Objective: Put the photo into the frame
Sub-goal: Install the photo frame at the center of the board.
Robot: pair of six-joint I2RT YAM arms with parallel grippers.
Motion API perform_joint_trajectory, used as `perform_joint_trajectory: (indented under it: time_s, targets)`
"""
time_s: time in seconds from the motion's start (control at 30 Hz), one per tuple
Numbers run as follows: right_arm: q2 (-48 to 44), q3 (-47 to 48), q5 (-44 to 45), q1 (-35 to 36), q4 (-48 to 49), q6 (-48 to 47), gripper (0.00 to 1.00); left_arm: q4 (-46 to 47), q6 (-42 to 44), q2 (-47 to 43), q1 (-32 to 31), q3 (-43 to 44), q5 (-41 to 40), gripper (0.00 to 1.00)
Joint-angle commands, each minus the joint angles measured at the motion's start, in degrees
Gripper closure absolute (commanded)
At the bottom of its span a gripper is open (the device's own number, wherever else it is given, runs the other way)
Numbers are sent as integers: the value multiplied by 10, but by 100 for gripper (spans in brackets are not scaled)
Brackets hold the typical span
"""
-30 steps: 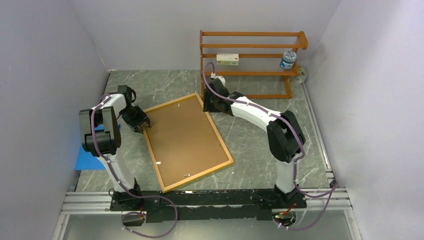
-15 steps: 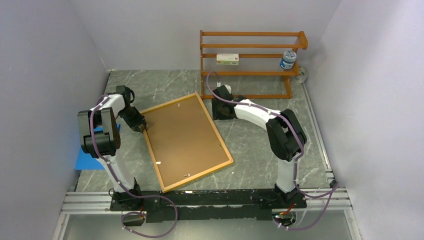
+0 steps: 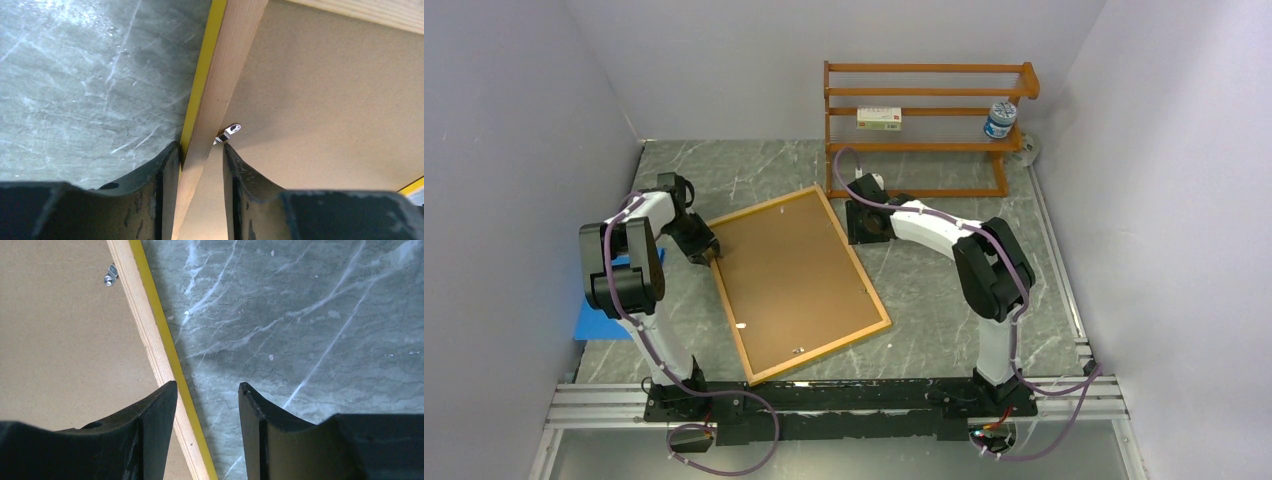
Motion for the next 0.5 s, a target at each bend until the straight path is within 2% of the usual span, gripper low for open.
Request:
perform_joint_trajectory:
  time_s: [0.0, 0.13, 0.33, 0.4, 0.47]
  targets:
    - [3, -8, -5, 0, 2, -7, 48, 24, 2, -3, -4, 4, -13, 64]
    - [4, -13, -18, 0, 7, -2, 48, 33, 0, 4, -5, 7, -19, 62]
    - [9, -16, -23, 0, 9, -5, 48, 43, 12, 9, -7, 20, -31, 43]
    - [13, -18, -24, 0, 9, -9, 48, 44, 20, 9, -7, 28, -37, 41]
    - [16, -19, -25, 0, 9, -11, 48, 45, 27, 11, -7, 35, -42, 44]
